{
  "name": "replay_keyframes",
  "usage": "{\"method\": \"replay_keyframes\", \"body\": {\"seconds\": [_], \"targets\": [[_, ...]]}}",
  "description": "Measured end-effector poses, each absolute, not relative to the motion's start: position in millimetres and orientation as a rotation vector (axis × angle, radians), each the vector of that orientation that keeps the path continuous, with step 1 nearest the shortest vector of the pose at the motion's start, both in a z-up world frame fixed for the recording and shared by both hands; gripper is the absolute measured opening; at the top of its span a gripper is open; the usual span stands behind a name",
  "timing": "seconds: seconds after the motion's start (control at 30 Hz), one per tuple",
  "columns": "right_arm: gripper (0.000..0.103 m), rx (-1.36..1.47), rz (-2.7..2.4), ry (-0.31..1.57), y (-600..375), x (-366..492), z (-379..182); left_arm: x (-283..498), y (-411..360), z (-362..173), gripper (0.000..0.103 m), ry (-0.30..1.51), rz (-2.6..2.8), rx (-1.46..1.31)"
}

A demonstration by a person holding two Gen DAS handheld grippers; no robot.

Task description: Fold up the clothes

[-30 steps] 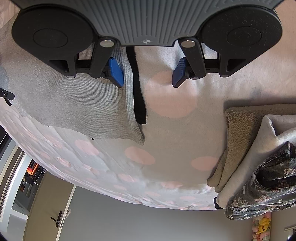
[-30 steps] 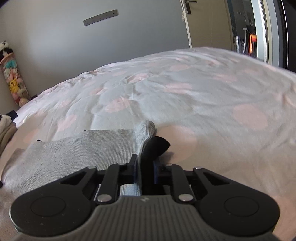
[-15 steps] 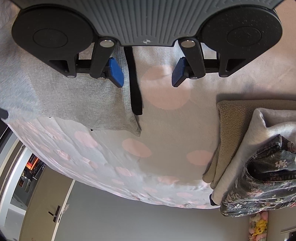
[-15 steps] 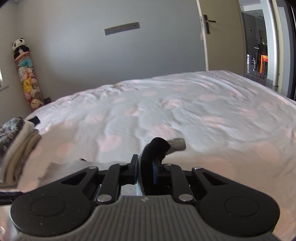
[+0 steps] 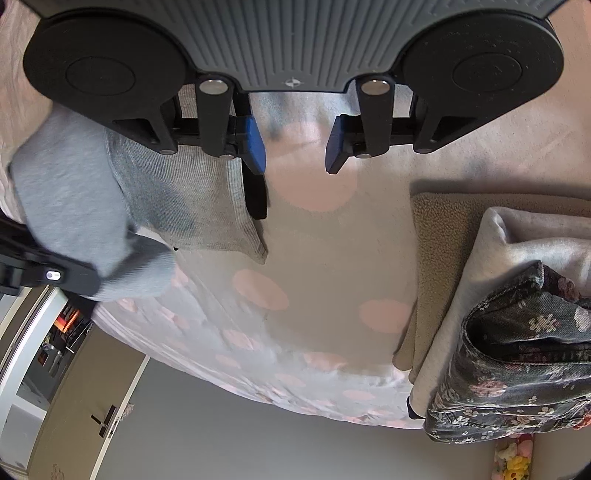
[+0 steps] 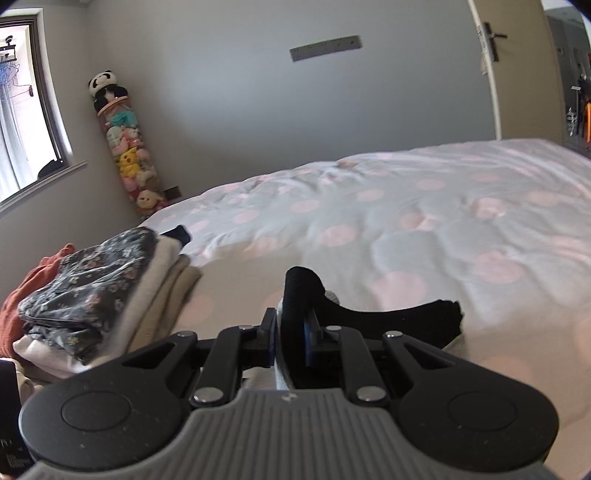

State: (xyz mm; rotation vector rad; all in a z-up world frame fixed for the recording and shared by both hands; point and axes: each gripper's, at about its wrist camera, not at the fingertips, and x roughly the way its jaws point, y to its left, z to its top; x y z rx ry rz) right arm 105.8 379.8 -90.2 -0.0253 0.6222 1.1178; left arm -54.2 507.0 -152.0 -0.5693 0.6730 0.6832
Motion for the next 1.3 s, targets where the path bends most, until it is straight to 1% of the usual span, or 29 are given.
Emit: {"method": "replay_keyframes", "body": {"seconds": [0.17,0.4,0.5,0.53,0.6,0.63,0.67,0.73,0.83,0.93,1.03,1.07,1.2,1.3], "targets": [[0.015,-0.084,1.117,0.660,421,87,-115,-59,513,-153,0.033,0.657,0.689,-0.589],[0.015,-0.160,1.123,0.762,445,78,-150,-63,521,-155,0.033,0.652,0.692,-0.615],[0.018,-0.159,1.124,0.794,447,81,-156,-63,521,-154,0.033,0.655,0.689,-0.616],[0.021,-0.155,1.125,0.802,447,82,-156,-63,520,-153,0.033,0.658,0.688,-0.616],[0.024,-0.148,1.130,0.787,440,82,-148,-65,519,-149,0.033,0.652,0.684,-0.619],[0.032,-0.143,1.136,0.774,435,82,-142,-67,518,-146,0.033,0.646,0.682,-0.619],[0.036,-0.139,1.143,0.760,429,81,-136,-69,517,-142,0.033,0.638,0.681,-0.618],[0.038,-0.133,1.151,0.718,410,82,-120,-74,513,-136,0.034,0.621,0.678,-0.617],[0.043,-0.113,1.131,0.676,372,84,-107,-81,505,-128,0.041,0.598,0.676,-0.626],[0.044,-0.093,1.091,0.656,325,89,-103,-87,495,-124,0.043,0.590,0.673,-0.652],[0.050,-0.100,1.057,0.669,288,93,-116,-87,483,-123,0.043,0.605,0.664,-0.674],[0.050,-0.100,1.043,0.682,279,95,-122,-87,478,-122,0.043,0.611,0.662,-0.680],[0.050,-0.057,1.022,0.732,264,107,-142,-80,456,-125,0.044,0.669,0.672,-0.657],[0.050,-0.007,1.048,0.776,272,118,-151,-76,446,-132,0.044,0.706,0.683,-0.643]]}}
